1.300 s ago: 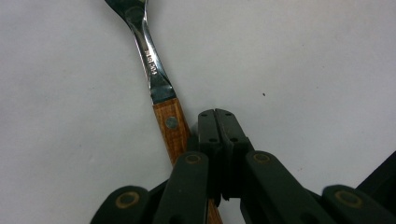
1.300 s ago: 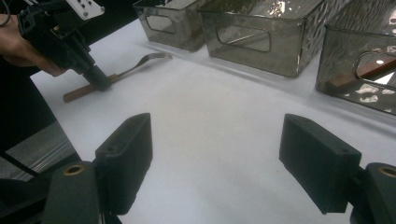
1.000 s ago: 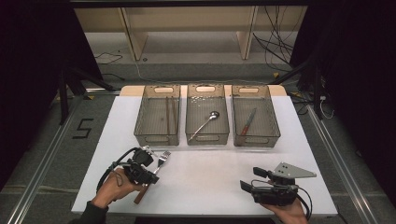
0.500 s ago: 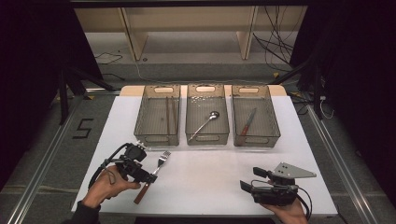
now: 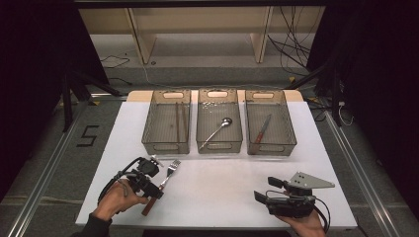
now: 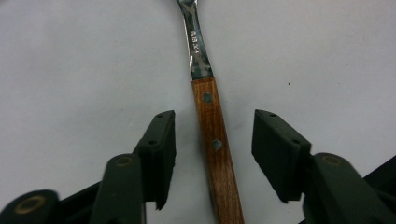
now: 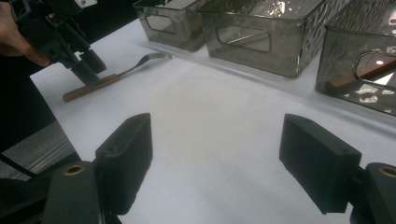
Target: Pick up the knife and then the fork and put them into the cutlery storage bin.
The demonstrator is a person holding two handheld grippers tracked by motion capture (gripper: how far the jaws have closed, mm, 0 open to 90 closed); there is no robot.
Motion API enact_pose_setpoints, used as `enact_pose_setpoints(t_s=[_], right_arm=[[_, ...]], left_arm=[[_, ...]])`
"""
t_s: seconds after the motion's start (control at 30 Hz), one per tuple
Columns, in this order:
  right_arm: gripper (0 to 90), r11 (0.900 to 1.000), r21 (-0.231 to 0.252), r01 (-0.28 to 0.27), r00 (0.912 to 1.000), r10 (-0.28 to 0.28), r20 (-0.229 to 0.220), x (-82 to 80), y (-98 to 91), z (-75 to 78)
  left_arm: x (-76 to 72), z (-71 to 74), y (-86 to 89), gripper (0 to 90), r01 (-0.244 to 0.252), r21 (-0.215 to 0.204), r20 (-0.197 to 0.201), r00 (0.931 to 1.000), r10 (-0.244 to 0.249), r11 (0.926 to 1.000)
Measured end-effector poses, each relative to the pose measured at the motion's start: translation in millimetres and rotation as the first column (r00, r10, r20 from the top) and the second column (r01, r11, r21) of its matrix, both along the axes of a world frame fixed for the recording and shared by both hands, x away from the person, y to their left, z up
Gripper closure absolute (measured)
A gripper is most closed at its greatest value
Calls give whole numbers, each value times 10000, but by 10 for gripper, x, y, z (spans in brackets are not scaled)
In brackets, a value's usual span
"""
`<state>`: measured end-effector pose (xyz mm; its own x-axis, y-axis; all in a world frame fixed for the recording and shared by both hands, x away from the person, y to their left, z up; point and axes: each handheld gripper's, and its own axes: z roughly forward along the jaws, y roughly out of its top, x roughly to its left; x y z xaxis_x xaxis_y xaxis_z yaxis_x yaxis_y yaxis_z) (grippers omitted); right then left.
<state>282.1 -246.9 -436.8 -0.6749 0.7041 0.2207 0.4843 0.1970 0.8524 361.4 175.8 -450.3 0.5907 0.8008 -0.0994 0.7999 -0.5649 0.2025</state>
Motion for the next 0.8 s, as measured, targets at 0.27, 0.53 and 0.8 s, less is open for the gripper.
enact_pose_setpoints(t_s=[0.27, 0.53, 0.8], right_arm=[[264, 10000, 11, 6, 10000, -6, 9, 1, -2, 1], [264, 10000, -2, 4, 10000, -4, 2, 1, 3, 0], [265, 10000, -18, -3, 10000, 3, 8, 1, 5, -2]], left_arm=[[15, -97, -24, 641, 137, 210, -148, 9998, -134, 9997], [6, -103, -59, 701, 266, 443, 35, 9996, -268, 9987], [4, -103, -64, 716, 279, 536, 71, 9996, -284, 9982]])
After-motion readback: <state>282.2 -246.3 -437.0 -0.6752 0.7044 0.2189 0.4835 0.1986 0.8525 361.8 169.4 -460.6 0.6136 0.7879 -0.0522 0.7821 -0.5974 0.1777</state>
